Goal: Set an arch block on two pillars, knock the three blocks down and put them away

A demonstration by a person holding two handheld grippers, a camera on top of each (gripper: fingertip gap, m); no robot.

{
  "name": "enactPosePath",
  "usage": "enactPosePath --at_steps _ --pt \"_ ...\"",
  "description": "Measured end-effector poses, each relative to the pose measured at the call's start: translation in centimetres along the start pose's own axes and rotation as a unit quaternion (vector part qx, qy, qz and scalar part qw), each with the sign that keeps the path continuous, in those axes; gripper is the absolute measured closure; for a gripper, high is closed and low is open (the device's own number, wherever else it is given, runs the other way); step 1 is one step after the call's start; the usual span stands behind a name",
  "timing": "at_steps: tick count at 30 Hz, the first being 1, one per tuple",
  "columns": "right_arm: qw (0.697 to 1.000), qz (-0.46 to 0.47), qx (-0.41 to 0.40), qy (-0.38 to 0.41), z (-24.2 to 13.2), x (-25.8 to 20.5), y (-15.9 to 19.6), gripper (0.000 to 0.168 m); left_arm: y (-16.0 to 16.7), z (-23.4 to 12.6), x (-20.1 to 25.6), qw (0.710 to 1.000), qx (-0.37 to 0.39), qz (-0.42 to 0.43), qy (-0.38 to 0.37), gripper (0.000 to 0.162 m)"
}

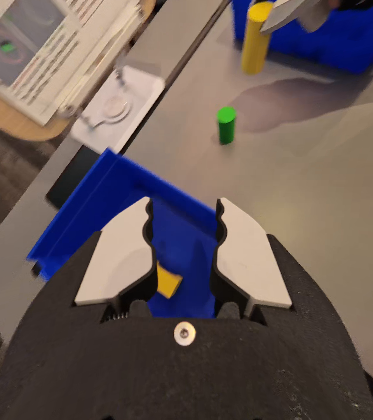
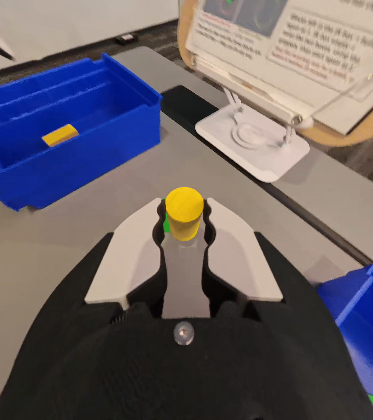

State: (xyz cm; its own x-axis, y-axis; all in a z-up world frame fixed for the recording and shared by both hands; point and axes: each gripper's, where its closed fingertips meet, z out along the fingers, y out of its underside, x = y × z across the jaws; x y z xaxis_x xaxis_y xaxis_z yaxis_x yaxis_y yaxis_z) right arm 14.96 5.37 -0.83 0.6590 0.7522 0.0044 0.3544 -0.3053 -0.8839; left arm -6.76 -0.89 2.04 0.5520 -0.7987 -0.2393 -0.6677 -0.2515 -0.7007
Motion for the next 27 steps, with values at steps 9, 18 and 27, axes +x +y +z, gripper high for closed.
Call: enactPosePath --at_steps 9,18,27 --pt "0.997 0.032 -0.057 0.045 3.4 1.7 4.0 0.135 7.5 -2.4 -5.2 0.983 -0.133 -0.063 -0.106 0.111" --pt "0.992 0.03 -0.095 0.075 4.5 2.2 5.9 0.135 9.1 -1.2 -5.3 0.976 -0.181 -0.069 -0.102 0.11" --pt "0.988 0.047 -0.128 0.073 5.2 2.1 7.5 0.135 9.3 -1.3 -5.5 0.975 -0.181 -0.077 -0.103 0.111"
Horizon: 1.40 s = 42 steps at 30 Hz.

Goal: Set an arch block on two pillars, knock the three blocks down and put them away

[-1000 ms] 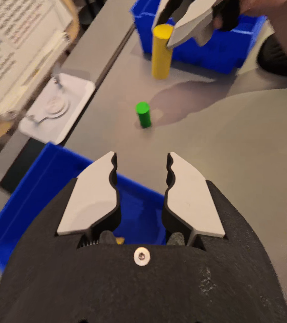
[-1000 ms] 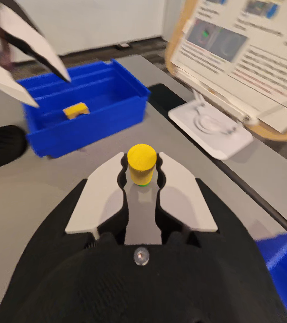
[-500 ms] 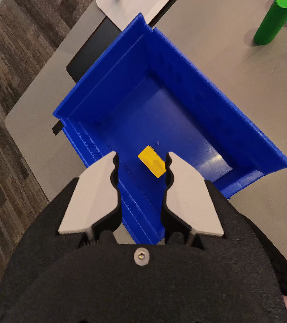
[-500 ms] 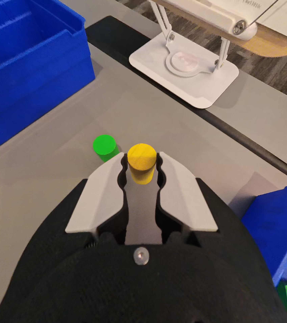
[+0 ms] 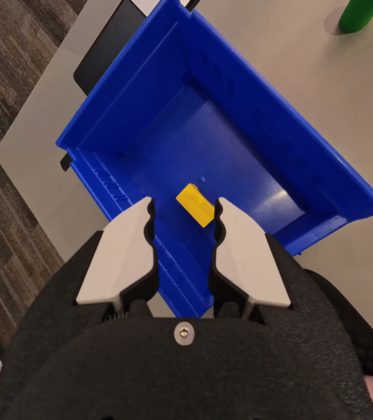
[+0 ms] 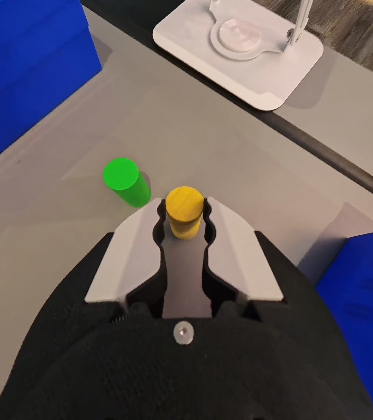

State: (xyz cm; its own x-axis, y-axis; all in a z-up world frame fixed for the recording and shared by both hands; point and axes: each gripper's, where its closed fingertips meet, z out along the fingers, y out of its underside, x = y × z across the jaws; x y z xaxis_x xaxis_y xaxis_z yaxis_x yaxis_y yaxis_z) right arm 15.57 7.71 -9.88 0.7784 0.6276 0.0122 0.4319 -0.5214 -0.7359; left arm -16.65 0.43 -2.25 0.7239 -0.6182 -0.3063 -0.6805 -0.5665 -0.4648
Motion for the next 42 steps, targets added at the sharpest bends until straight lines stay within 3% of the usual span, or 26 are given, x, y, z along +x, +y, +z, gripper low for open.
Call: enactPosePath --at_steps 25,33,42 --pt "0.996 -0.031 -0.075 0.035 0.6 0.5 2.2 0.131 1.5 0.7 -0.5 0.999 -0.038 -0.035 0.006 0.113" --pt "0.997 -0.033 -0.049 0.054 -0.2 0.9 1.0 0.115 2.1 1.6 0.1 0.992 -0.064 -0.1 0.039 0.111" --pt "0.997 -0.052 -0.017 0.062 -1.7 0.5 -0.7 0.111 3.1 4.8 1.1 0.977 -0.136 -0.155 0.05 0.105"
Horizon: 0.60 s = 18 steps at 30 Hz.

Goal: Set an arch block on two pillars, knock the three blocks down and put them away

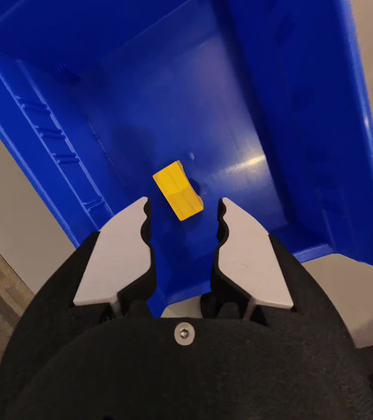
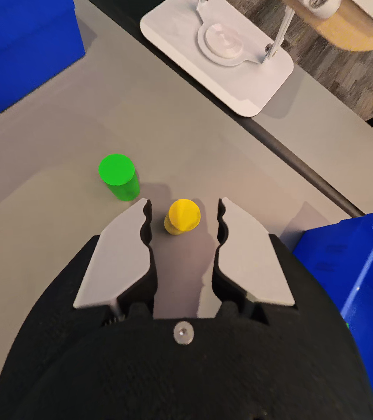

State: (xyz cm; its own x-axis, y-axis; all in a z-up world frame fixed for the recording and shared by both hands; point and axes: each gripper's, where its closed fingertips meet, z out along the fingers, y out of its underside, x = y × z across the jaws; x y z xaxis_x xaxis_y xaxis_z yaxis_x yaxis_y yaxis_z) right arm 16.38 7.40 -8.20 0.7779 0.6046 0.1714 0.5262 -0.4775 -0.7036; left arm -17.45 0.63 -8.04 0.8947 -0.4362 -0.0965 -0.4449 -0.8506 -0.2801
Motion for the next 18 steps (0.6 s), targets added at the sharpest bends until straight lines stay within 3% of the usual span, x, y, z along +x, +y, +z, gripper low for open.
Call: enactPosePath --at_steps 7,18 --pt "0.999 0.012 0.052 0.002 -3.1 0.9 -2.3 0.111 1.0 2.6 -1.5 0.997 -0.064 -0.027 -0.045 0.107" --pt "0.995 0.027 0.098 0.003 -6.3 2.3 -4.0 0.111 3.1 4.7 -0.8 0.99 -0.13 -0.056 -0.006 0.105"
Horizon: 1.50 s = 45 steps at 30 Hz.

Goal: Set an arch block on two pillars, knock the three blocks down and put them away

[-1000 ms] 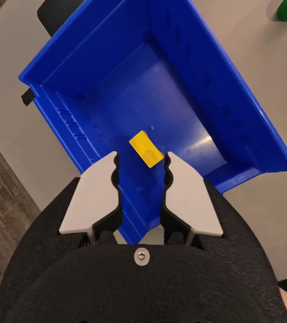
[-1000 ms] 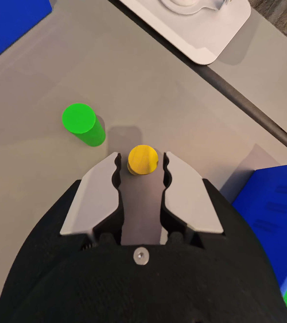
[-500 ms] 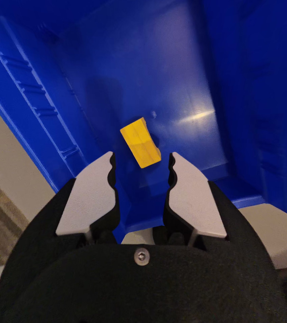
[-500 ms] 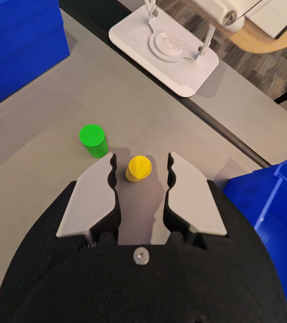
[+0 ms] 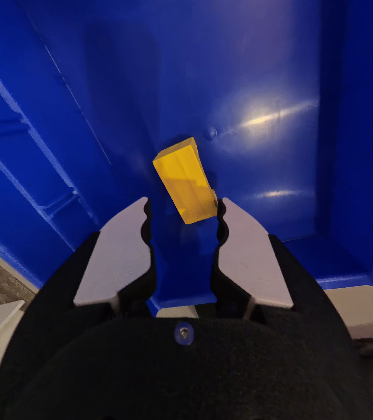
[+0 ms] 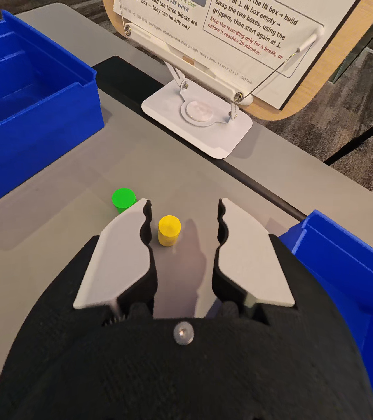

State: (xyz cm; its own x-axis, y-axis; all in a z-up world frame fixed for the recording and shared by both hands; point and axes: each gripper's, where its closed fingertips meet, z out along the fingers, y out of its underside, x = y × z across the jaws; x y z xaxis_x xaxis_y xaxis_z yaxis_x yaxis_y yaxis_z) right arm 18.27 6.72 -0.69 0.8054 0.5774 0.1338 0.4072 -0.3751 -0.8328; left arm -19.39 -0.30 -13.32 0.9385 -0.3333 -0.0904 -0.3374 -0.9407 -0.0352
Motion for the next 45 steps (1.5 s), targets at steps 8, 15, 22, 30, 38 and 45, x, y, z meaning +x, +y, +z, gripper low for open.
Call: enactPosePath --at_steps 8,15,22,30,38,45 --pt "1.0 -0.007 -0.006 -0.005 0.3 -0.3 0.2 0.111 0.9 1.0 0.0 0.999 -0.035 -0.008 0.009 0.107" --pt "1.0 -0.011 -0.01 -0.008 0.4 -0.4 0.4 0.111 1.2 1.1 -0.1 0.999 -0.041 -0.013 0.019 0.125" --pt "1.0 -0.011 -0.014 -0.009 0.5 -0.4 0.5 0.111 1.0 0.5 -0.4 1.0 -0.028 -0.001 0.01 0.125" --pt "1.0 -0.017 -0.02 -0.014 0.8 -0.6 0.8 0.111 0.9 -0.9 -0.4 1.0 -0.002 0.012 0.007 0.126" --pt "0.999 -0.021 -0.025 -0.017 0.9 -0.8 1.0 0.111 1.5 -1.1 0.0 1.0 -0.013 0.026 0.009 0.127" --pt "0.999 -0.025 -0.032 -0.022 1.1 -1.0 1.3 0.111 1.6 -0.1 0.2 0.999 -0.032 0.034 0.014 0.127"
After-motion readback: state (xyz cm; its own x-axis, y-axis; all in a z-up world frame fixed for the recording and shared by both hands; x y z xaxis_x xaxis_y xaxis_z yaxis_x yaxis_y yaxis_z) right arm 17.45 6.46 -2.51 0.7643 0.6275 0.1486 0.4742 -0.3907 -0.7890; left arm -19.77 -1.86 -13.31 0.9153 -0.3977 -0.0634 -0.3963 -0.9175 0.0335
